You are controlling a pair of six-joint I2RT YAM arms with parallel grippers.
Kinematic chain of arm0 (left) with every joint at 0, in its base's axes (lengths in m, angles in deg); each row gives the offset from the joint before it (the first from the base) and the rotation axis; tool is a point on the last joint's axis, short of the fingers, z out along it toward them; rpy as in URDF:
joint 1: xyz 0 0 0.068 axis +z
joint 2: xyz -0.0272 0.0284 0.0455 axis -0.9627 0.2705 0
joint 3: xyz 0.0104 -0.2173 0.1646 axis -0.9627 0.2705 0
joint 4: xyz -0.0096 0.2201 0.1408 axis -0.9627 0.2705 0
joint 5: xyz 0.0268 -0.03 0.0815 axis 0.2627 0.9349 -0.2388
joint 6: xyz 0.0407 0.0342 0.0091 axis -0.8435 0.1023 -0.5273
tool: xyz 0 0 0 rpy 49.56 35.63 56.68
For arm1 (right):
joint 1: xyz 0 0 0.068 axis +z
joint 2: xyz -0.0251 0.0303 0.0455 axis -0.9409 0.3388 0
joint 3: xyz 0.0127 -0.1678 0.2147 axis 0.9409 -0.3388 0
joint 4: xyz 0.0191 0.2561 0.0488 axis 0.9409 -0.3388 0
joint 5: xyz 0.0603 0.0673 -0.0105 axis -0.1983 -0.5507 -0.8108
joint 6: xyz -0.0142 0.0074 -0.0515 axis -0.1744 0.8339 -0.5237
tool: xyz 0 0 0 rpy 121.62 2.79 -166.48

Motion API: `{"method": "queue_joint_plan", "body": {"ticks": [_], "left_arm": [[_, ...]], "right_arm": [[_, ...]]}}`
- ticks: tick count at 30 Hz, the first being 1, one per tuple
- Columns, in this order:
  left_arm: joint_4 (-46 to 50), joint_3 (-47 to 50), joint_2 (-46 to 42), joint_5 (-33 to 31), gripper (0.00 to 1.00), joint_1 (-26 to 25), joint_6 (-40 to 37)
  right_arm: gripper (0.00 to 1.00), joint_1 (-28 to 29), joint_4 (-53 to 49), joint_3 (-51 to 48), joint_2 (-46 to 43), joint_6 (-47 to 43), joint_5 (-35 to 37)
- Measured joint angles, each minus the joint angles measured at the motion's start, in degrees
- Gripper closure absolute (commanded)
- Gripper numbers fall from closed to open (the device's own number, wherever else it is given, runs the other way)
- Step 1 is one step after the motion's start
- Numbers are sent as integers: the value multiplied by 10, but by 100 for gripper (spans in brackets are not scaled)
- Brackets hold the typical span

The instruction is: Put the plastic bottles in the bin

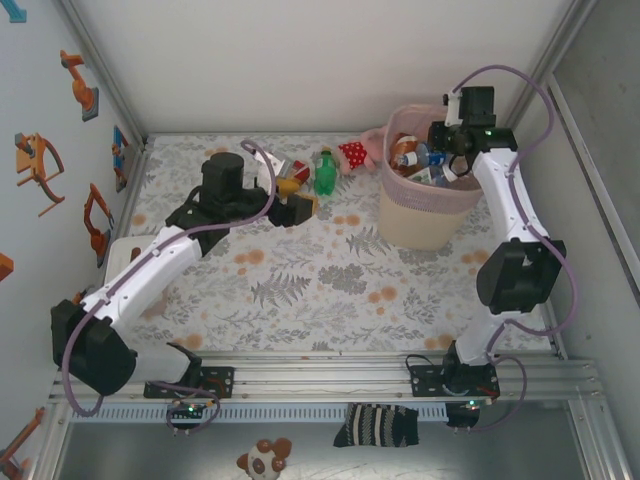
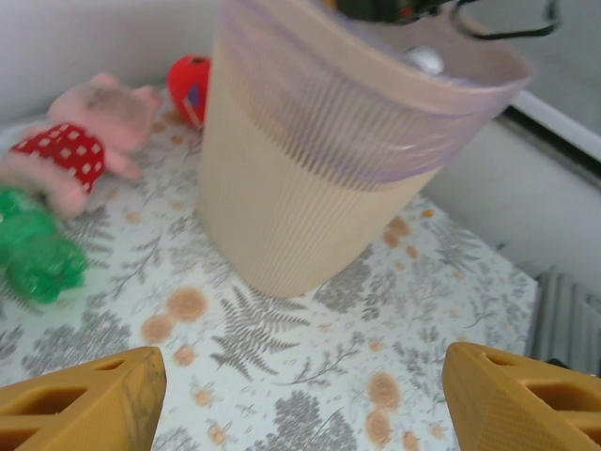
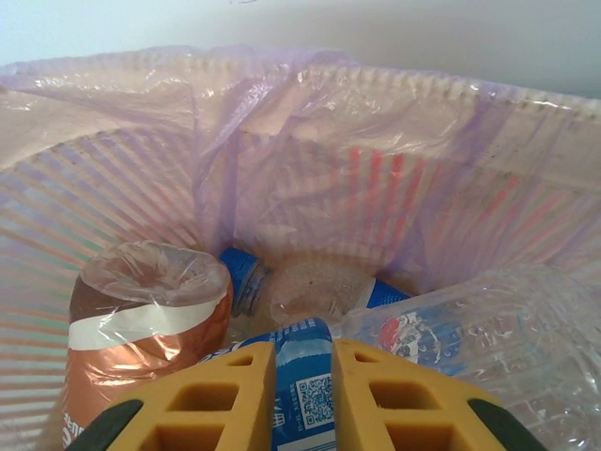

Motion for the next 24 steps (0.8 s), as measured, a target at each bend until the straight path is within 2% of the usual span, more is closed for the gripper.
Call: {"method": "queue_joint_plan", "body": {"ticks": [6,14,24], "left_arm": [[60,-48,62,-51,24,13,-11],[144,-145,170,-108,26,37,-33],[216,-271,324,-139,24,91,-58]], "right_arm": [[77,0,-20,0,-29,9,-8],[76,0,-26,-15,-145,28,-23],[75,0,-42,-68,-242,41,-31]]}}
